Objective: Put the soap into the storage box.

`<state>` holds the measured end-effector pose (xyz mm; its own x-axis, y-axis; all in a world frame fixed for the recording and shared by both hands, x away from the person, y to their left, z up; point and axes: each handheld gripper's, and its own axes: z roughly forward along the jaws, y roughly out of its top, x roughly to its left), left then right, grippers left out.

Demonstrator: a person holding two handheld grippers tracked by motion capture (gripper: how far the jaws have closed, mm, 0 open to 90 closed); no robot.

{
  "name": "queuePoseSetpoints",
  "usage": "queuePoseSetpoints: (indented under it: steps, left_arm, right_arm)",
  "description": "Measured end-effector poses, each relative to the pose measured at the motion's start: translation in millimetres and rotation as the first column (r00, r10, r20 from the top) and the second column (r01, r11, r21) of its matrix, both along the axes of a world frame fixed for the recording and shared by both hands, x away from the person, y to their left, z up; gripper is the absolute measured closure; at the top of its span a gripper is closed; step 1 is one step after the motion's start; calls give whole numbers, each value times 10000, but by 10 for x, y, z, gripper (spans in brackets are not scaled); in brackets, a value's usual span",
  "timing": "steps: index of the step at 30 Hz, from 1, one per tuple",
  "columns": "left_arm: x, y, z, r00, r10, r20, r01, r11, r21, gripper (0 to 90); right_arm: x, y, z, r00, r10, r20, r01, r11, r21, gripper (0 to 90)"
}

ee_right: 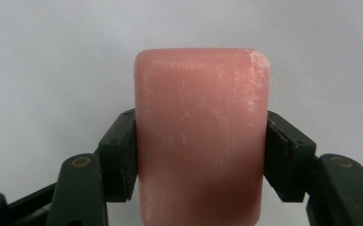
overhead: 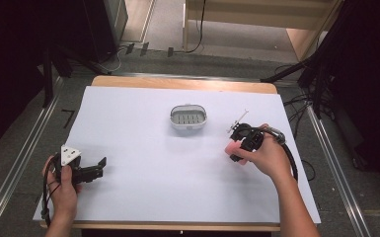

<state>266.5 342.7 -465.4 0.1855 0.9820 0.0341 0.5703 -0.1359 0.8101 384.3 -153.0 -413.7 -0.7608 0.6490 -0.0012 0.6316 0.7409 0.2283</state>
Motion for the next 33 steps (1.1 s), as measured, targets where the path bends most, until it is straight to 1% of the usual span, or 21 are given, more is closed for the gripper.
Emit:
queuePoseSetpoints:
  steps: [1, 2, 3, 5, 7, 8, 10, 12, 16, 22, 25, 26, 29, 30, 33]
  left_arm:
    - [0, 0, 0, 10000, 0, 0, 0, 10000, 0, 0]
    - [0, 0, 0, 10000, 7, 5, -7, 10000, 3, 0]
    - [0, 0, 0, 10000, 7, 5, -7, 10000, 3, 0]
    - [0, 0, -1, 10000, 6, 8, -6, 10000, -5, 0]
    - [1, 0, -1, 10000, 7, 8, -7, 10000, -5, 0]
    - [0, 0, -1, 10000, 8, 9, -8, 10000, -5, 0]
    - [0, 0, -1, 10000, 8, 8, -8, 10000, -5, 0]
    - [1, -1, -1, 10000, 6, 8, -6, 10000, -10, 0]
    - [1, 0, -1, 10000, 1, -1, -1, 10000, -8, 0]
    - [1, 0, -1, 10000, 2, -5, -2, 10000, -21, 0]
    - [1, 0, 0, 10000, 5, -4, -5, 10000, -13, 0]
    - [1, 0, -1, 10000, 1, -5, -1, 10000, -21, 0]
    - [1, 0, 0, 10000, 1, -12, -1, 10000, -19, 0]
    - [2, 0, -1, 10000, -1, -10, 1, 10000, -20, 0]
    - [2, 1, 0, 10000, -1, -14, 1, 10000, -22, 0]
  right_arm:
    - [0, 0, 0, 10000, 0, 0, 0, 10000, 0, 383]
    - [10, 58, 13, 9999, 145, -18, -144, 9999, 29, 383]
    - [10, 58, 13, 9999, 145, -18, -144, 9999, 29, 383]
    - [29, 139, 28, 9989, 461, 19, -461, 9989, 14, 383]
    - [36, 163, 35, 9986, 535, 28, -535, 9986, -15, 383]
    - [55, 208, 45, 9977, 679, 40, -679, 9977, -8, 383]
    - [56, 225, 49, 9978, 667, 27, -667, 9978, -27, 383]
    - [75, 272, 51, 9960, 890, 46, -889, 9960, -85, 383]
    - [86, 313, 59, 9950, 992, 77, -991, 9950, -143, 383]
    - [109, 392, 68, 9904, 1378, 127, -1376, 9904, -146, 383]
    - [112, 415, 66, 9896, 1429, 147, -1427, 9897, -141, 383]
    - [116, 446, 67, 9874, 1576, 139, -1574, 9874, -181, 383]
    - [114, 472, 65, 9865, 1627, 157, -1624, 9865, -203, 383]
    - [119, 499, 67, 9843, 1757, 189, -1752, 9842, -246, 383]
    - [120, 527, 70, 9823, 1859, 216, -1854, 9823, -267, 383]
